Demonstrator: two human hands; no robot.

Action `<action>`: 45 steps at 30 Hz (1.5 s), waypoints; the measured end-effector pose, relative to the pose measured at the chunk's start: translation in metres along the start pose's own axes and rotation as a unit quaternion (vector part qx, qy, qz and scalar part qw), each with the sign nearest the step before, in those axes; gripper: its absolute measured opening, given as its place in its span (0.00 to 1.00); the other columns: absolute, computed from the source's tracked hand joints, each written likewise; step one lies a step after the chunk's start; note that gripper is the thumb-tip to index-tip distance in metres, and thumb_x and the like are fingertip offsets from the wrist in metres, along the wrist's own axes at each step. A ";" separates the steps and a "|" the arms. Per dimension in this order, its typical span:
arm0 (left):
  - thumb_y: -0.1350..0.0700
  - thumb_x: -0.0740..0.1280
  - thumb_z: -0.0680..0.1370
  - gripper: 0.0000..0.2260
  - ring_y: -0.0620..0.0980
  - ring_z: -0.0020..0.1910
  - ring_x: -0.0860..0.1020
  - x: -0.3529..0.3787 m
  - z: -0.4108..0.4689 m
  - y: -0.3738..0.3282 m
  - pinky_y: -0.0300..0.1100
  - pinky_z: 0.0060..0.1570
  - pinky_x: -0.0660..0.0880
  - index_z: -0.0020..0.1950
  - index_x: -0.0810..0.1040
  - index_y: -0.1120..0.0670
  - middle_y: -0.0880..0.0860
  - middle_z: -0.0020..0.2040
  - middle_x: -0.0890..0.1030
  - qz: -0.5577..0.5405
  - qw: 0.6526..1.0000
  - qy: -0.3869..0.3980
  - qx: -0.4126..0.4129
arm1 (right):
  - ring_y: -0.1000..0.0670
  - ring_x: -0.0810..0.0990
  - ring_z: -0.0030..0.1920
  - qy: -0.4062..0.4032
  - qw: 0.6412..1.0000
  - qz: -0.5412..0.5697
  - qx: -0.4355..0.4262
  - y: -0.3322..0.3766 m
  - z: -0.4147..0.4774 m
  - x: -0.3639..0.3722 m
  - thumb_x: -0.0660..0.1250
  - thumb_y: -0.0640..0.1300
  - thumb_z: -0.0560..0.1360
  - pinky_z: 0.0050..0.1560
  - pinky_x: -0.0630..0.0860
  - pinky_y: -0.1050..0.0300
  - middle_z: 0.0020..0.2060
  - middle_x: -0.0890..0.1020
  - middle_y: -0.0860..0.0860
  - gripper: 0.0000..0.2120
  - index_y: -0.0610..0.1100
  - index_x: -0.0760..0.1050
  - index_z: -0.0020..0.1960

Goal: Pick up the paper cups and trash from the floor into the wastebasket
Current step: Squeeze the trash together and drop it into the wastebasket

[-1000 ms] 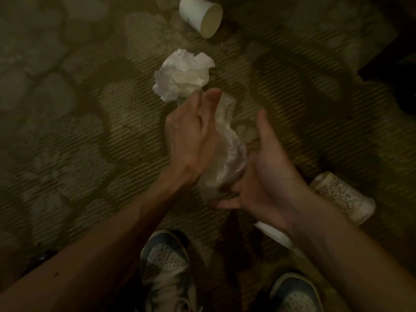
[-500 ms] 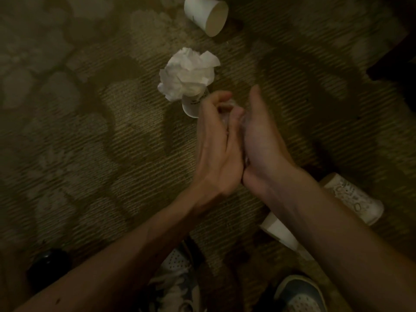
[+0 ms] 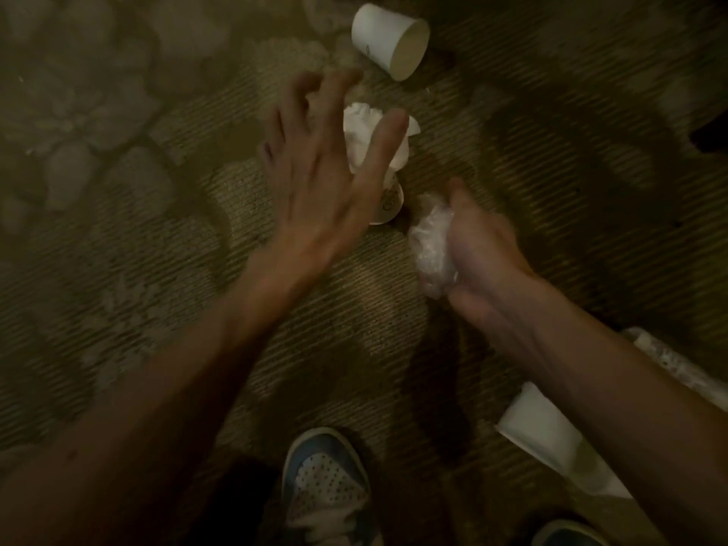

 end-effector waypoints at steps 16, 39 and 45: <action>0.41 0.64 0.80 0.16 0.47 0.47 0.71 0.077 0.038 0.031 0.31 0.38 0.64 0.49 0.77 0.54 0.51 0.50 0.73 -0.015 0.986 0.157 0.053 | 0.47 0.80 0.55 -0.040 0.998 0.035 0.033 -0.014 0.025 -0.018 0.58 0.60 0.81 0.55 0.78 0.49 0.62 0.79 0.45 0.25 0.47 0.69 0.72; 0.49 0.57 0.84 0.17 0.40 0.39 0.76 0.049 -0.049 -0.023 0.31 0.36 0.72 0.44 0.76 0.58 0.48 0.40 0.76 -0.261 0.958 0.102 -0.061 | 0.45 0.84 0.55 0.123 0.978 0.169 0.024 -0.005 0.006 0.010 0.49 0.64 0.81 0.60 0.77 0.45 0.55 0.84 0.43 0.30 0.43 0.76 0.64; 0.48 0.52 0.84 0.17 0.38 0.64 0.73 0.062 -0.059 -0.036 0.34 0.61 0.72 0.69 0.68 0.53 0.44 0.63 0.74 -0.273 0.953 0.134 -0.008 | 0.49 0.83 0.56 0.196 0.974 0.109 -0.008 0.006 -0.008 0.017 0.48 0.70 0.78 0.62 0.77 0.48 0.56 0.84 0.45 0.35 0.45 0.75 0.67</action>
Point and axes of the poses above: each hand's wrist, its own z-axis towards the middle knuckle, its own x-axis out of the palm, y = z × x, the point moved 10 cm from there along z, towards the middle knuckle
